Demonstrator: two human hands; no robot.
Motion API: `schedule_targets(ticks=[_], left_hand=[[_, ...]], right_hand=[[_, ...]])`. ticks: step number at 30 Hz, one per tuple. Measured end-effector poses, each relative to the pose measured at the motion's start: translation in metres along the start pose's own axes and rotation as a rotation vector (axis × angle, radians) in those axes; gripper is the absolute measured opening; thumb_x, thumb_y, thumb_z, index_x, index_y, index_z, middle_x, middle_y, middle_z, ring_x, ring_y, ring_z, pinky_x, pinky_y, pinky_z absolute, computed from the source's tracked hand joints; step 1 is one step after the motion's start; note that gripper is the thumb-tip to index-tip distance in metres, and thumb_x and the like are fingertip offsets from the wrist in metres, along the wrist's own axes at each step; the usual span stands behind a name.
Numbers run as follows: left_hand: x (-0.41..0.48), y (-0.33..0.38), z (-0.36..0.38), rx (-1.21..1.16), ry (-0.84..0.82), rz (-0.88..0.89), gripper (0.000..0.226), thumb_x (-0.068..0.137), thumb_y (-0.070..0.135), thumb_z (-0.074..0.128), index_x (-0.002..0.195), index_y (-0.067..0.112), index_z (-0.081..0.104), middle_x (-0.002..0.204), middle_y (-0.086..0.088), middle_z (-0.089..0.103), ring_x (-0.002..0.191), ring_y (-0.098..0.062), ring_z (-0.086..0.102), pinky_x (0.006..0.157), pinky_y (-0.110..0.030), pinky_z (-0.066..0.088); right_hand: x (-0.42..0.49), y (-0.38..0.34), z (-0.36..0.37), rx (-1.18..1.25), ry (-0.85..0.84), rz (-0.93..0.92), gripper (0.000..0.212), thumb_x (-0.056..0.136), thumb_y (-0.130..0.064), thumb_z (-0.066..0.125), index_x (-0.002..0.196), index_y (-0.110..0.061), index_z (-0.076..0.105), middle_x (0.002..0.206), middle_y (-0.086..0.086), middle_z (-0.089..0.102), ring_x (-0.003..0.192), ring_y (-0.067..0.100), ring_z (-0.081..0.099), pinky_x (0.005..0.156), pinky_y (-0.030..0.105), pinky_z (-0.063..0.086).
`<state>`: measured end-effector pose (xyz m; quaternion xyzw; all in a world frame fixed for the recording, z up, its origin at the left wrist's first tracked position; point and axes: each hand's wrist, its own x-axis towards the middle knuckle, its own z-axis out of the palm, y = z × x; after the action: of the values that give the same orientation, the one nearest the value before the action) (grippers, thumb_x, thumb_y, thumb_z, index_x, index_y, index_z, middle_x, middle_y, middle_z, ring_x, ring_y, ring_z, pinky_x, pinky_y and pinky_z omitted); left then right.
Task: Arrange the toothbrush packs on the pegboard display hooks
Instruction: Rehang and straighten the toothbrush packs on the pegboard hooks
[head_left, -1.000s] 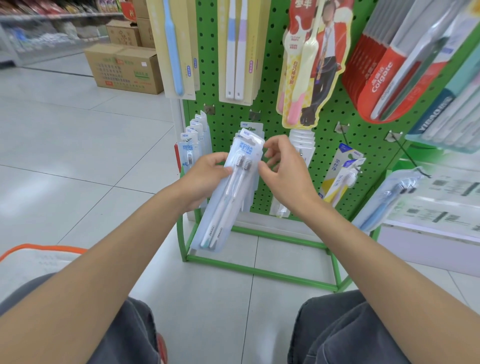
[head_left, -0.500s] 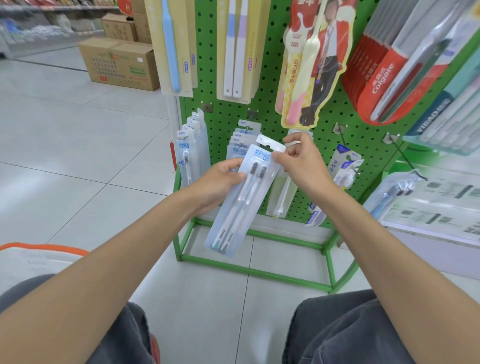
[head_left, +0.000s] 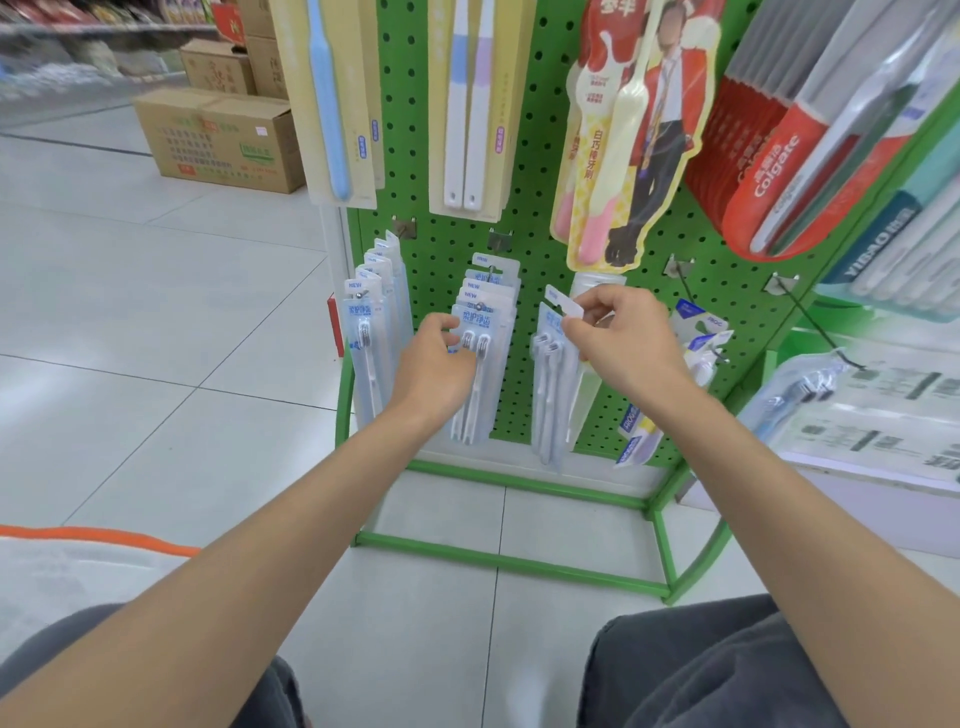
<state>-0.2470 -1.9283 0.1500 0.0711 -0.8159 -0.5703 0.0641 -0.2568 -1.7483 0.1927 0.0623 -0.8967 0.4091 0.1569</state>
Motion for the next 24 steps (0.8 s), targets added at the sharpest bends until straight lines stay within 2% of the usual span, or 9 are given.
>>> schedule_targets(ticks=[2,4,7,10,14,16,19,21,24], left_hand=[[0.003,-0.001,0.002,-0.001,0.001,-0.009,0.043,0.099,0.015,0.049,0.141,0.018,0.041,0.139,0.0,0.05,0.101,-0.014,0.053,0.064,-0.015,0.035],[0.007,-0.002,0.004,0.007,0.001,-0.015,0.043,0.099,0.015,0.05,0.142,0.018,0.042,0.14,0.001,0.05,0.102,-0.013,0.052,0.063,-0.015,0.035],[0.01,-0.002,0.005,0.001,0.013,-0.011,0.041,0.099,0.015,0.05,0.139,0.017,0.043,0.135,0.002,0.052,0.087,-0.007,0.054,0.061,-0.016,0.036],[0.016,-0.002,0.005,0.005,0.017,-0.003,0.039,0.098,0.014,0.051,0.136,0.016,0.044,0.132,0.002,0.052,0.077,0.002,0.049,0.06,-0.017,0.037],[0.022,0.0,0.0,0.012,0.0,-0.009,0.045,0.097,0.017,0.053,0.141,0.016,0.041,0.137,0.0,0.05,0.093,-0.012,0.053,0.074,-0.025,0.039],[0.024,0.0,-0.002,0.007,-0.001,-0.017,0.049,0.097,0.017,0.054,0.144,0.017,0.039,0.14,-0.001,0.048,0.088,-0.009,0.054,0.068,-0.024,0.04],[0.027,-0.002,-0.005,0.012,-0.007,-0.022,0.05,0.097,0.017,0.054,0.145,0.018,0.039,0.142,0.0,0.047,0.078,0.002,0.048,0.059,-0.017,0.035],[0.03,-0.001,-0.007,0.012,-0.015,-0.023,0.051,0.096,0.018,0.055,0.145,0.019,0.039,0.142,0.0,0.047,0.084,-0.003,0.051,0.062,-0.019,0.036],[0.034,-0.001,-0.011,0.018,-0.045,-0.005,0.057,0.095,0.018,0.056,0.148,0.02,0.035,0.147,0.0,0.043,0.109,-0.016,0.054,0.083,-0.029,0.045]], right_hand=[[0.001,-0.002,0.004,-0.036,0.066,-0.029,0.007,0.088,-0.014,0.062,0.082,-0.016,0.064,0.07,-0.001,0.061,0.064,0.013,0.055,0.057,0.019,0.042],[0.002,-0.003,0.008,-0.088,0.107,-0.049,0.008,0.086,-0.015,0.061,0.079,-0.017,0.065,0.07,-0.003,0.062,0.067,0.01,0.055,0.058,0.016,0.041],[0.005,-0.004,0.017,-0.189,0.121,-0.044,0.012,0.084,-0.019,0.059,0.077,-0.014,0.067,0.073,-0.002,0.066,0.07,0.012,0.057,0.061,0.021,0.043],[0.01,-0.003,0.025,-0.318,0.166,-0.058,0.015,0.082,-0.021,0.056,0.078,-0.012,0.067,0.073,0.002,0.067,0.072,0.023,0.061,0.06,0.028,0.047],[0.018,-0.003,0.032,-0.48,0.235,-0.139,0.015,0.081,-0.02,0.054,0.073,-0.011,0.064,0.069,0.005,0.064,0.072,0.026,0.057,0.055,0.029,0.041],[0.023,-0.001,0.034,-0.496,0.222,-0.158,0.015,0.083,-0.018,0.055,0.075,-0.011,0.066,0.07,0.005,0.064,0.075,0.026,0.054,0.054,0.03,0.037],[0.03,0.002,0.038,-0.432,0.17,-0.192,0.016,0.085,-0.014,0.058,0.077,-0.006,0.068,0.071,0.009,0.065,0.073,0.03,0.057,0.06,0.034,0.047],[0.035,0.002,0.04,-0.394,0.145,-0.204,0.016,0.088,-0.015,0.061,0.08,-0.003,0.068,0.072,0.013,0.066,0.07,0.034,0.058,0.066,0.038,0.051],[0.041,-0.001,0.04,-0.363,0.1,-0.181,0.017,0.092,-0.019,0.063,0.092,-0.004,0.07,0.082,0.013,0.067,0.076,0.033,0.059,0.069,0.038,0.051]])
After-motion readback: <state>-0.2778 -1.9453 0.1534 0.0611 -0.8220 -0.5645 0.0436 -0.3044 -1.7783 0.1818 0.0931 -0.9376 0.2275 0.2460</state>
